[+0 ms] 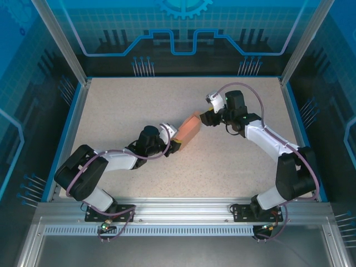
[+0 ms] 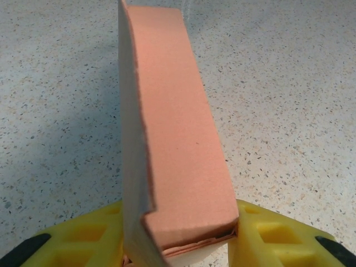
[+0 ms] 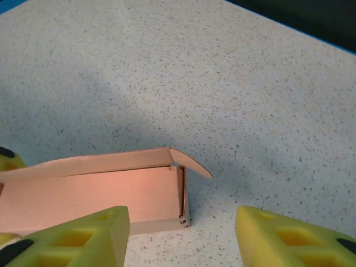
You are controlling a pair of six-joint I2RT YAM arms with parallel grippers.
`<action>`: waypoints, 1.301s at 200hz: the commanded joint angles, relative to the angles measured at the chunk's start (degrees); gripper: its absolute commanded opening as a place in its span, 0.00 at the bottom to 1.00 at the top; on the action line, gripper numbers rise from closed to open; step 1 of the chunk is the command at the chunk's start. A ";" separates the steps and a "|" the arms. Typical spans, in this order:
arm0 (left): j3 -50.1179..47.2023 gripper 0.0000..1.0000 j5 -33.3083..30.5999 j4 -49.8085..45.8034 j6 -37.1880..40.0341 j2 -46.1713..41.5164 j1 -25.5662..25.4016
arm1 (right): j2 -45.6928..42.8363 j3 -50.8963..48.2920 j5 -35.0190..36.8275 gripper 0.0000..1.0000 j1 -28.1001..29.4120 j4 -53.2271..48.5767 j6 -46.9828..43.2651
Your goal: Fold the paper box
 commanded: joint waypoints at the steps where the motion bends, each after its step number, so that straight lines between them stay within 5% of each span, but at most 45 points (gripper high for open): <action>1: 1.26 0.37 0.32 -1.55 0.85 0.36 0.46 | 2.05 1.69 -4.26 0.53 -1.99 -1.25 -11.23; 104: 1.44 0.36 0.61 -2.69 0.77 -0.59 0.52 | 10.03 9.95 -8.97 0.53 -6.12 -12.81 -33.75; 187: 1.78 0.37 1.14 -2.90 0.43 -0.44 0.51 | 17.09 19.66 -18.75 0.52 -6.49 -20.90 -40.03; 260: 2.05 0.36 1.69 -3.13 0.08 -0.18 0.53 | 22.37 28.21 -16.99 0.45 -3.60 -26.74 -43.19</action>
